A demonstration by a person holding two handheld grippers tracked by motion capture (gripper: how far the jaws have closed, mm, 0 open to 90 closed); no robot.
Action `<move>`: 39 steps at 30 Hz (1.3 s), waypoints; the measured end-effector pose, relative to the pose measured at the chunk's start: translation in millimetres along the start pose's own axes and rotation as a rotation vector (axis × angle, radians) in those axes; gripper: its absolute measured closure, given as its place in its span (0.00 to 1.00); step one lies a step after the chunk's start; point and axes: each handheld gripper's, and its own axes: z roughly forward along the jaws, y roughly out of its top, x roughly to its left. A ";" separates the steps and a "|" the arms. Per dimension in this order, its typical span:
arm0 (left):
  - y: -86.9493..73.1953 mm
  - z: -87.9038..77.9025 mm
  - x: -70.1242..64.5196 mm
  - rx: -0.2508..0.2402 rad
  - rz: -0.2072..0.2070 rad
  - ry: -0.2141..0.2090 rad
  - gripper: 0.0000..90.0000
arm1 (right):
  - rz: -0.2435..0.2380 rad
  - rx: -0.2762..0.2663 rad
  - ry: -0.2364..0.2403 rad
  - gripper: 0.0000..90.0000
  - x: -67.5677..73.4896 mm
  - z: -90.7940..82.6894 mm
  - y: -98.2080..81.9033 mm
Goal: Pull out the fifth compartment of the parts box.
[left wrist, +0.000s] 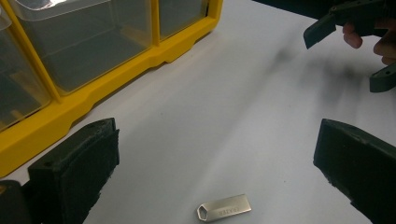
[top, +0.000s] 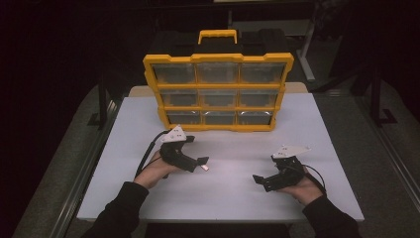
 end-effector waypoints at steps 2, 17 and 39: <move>0.5 1.2 0.0 -0.002 -0.001 -0.001 0.00 | 0.001 0.000 0.000 0.00 -0.1 -0.1 0.0; 4.9 8.9 -0.5 -0.010 -0.002 -0.005 0.00 | 0.004 0.000 0.001 0.00 -0.1 0.2 0.0; 11.7 18.8 0.7 -0.024 0.004 0.008 0.00 | 0.005 0.001 0.001 0.00 -0.3 0.2 -0.1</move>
